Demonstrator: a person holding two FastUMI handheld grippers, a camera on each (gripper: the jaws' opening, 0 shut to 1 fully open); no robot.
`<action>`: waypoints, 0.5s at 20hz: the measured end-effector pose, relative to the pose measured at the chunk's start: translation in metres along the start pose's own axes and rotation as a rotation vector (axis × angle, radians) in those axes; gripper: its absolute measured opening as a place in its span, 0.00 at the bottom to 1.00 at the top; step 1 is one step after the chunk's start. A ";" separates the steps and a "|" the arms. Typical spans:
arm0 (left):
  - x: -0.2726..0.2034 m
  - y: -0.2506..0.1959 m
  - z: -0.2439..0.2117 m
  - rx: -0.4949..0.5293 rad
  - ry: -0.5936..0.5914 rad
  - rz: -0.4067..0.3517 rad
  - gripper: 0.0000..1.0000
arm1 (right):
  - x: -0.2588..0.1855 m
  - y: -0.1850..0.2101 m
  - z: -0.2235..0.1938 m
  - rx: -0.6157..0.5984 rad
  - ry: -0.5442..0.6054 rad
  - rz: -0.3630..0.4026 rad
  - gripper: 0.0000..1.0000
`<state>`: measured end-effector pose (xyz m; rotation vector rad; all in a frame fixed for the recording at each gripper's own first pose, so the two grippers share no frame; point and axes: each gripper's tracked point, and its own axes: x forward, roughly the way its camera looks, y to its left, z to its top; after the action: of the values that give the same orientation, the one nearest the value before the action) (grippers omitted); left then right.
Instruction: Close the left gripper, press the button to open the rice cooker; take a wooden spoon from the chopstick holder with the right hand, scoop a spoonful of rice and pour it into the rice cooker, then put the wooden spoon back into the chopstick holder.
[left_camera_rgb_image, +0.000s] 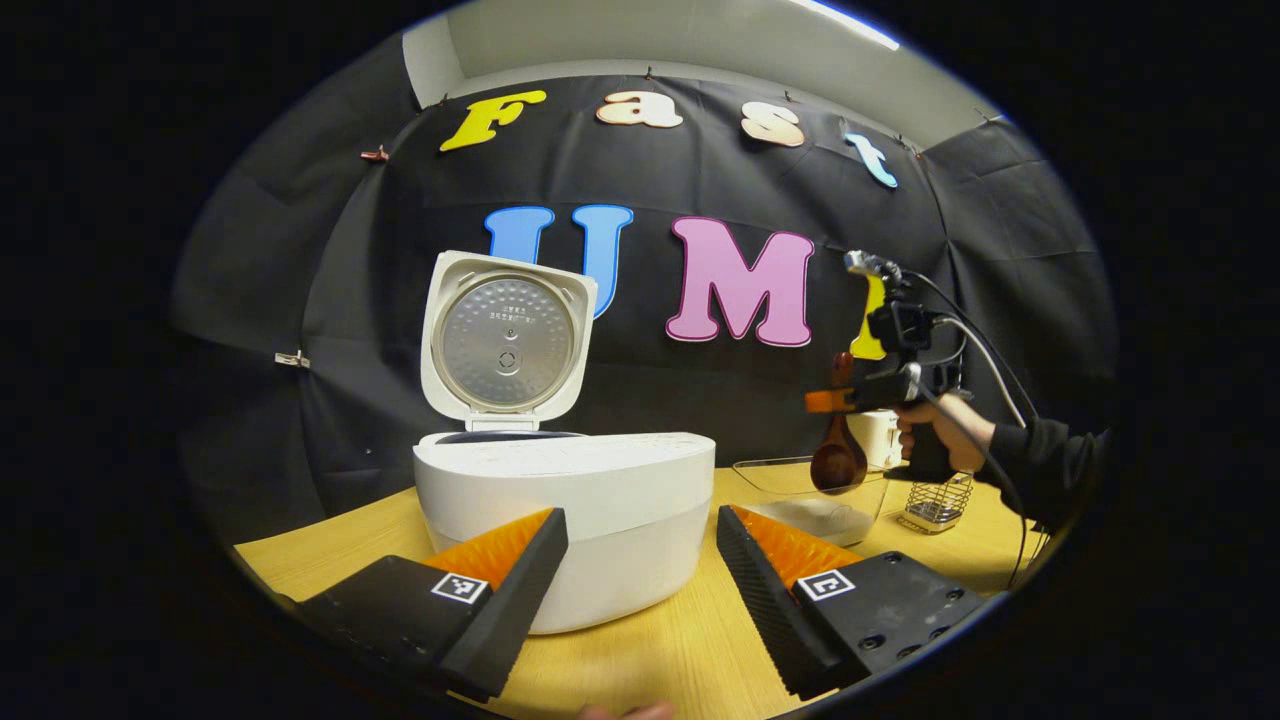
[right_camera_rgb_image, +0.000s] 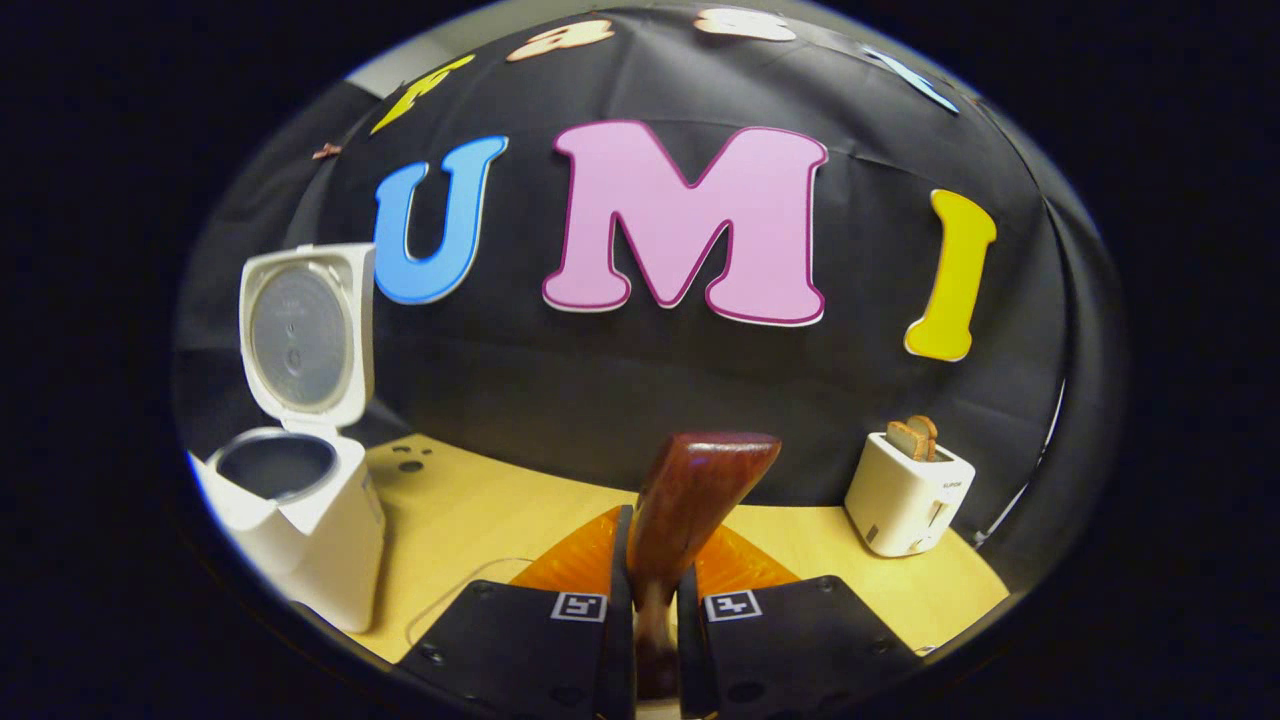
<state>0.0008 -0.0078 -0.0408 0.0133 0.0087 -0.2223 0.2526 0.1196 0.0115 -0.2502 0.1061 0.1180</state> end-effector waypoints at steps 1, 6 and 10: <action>-0.001 0.000 -0.001 0.005 -0.003 -0.006 0.96 | 0.003 0.001 -0.006 -0.037 0.006 -0.011 0.20; -0.003 0.002 0.000 -0.011 -0.015 -0.038 0.96 | 0.017 0.026 -0.051 -0.132 0.099 0.005 0.20; -0.007 0.007 0.001 -0.038 -0.019 -0.051 0.96 | 0.021 0.048 -0.058 -0.086 0.126 0.034 0.21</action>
<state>-0.0039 0.0008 -0.0398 -0.0269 -0.0057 -0.2732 0.2622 0.1537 -0.0581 -0.3421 0.2309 0.1403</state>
